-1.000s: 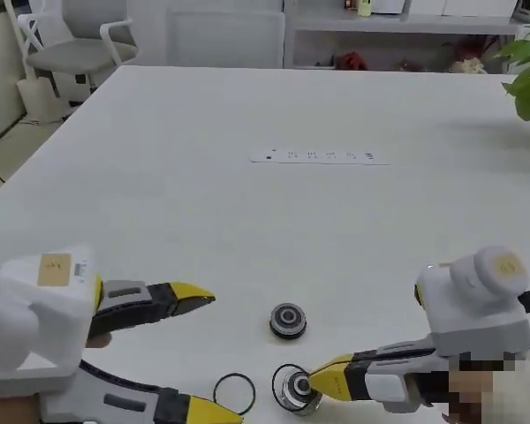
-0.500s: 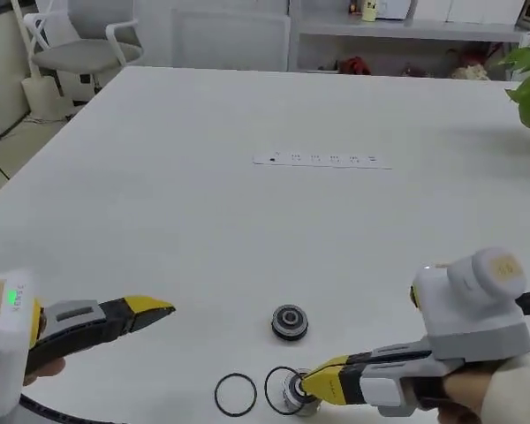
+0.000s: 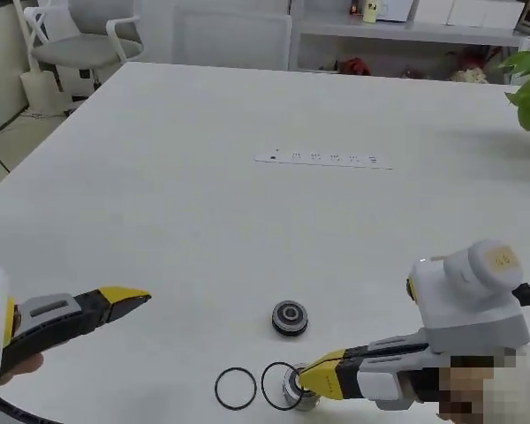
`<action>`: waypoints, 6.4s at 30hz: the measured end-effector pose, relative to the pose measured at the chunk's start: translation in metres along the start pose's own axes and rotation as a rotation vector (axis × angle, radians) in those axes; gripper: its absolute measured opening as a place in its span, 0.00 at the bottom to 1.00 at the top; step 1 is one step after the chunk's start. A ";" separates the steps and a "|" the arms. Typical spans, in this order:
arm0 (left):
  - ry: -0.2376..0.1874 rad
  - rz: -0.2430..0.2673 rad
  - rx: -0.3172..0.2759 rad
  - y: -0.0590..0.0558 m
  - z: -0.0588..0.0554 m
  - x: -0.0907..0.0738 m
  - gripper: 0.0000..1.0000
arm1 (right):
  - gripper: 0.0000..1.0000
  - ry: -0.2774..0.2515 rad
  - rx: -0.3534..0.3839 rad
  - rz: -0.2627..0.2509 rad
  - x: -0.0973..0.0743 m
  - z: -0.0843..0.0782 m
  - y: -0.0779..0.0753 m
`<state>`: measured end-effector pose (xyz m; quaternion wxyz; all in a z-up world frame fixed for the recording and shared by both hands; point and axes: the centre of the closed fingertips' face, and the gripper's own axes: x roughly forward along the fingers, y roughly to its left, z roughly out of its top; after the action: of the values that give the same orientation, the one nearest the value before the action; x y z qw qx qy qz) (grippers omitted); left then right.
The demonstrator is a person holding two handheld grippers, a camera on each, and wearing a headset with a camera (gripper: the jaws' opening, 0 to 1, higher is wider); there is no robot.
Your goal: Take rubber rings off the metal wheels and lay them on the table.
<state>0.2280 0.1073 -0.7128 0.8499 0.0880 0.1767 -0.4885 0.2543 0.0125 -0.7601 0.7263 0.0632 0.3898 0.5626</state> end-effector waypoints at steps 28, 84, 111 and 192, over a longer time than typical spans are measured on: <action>-0.009 -0.016 -0.007 -0.006 -0.004 -0.008 1.00 | 0.00 0.039 -0.028 0.012 0.019 0.011 0.010; 0.051 -0.008 -0.006 -0.007 -0.018 -0.003 0.97 | 0.10 0.089 -0.106 -0.079 0.025 0.002 -0.019; 0.036 0.022 0.035 -0.015 0.004 -0.012 0.97 | 0.14 0.004 -0.129 -0.117 -0.031 0.015 -0.011; -0.026 0.028 0.172 0.054 0.128 0.010 0.87 | 0.42 -0.186 -0.367 -0.202 -0.113 0.094 -0.039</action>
<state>0.3069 0.0852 -0.6000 0.8480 0.1570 0.1218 -0.4913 0.3370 -0.0670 -0.6596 0.8112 -0.0578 0.2163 0.5402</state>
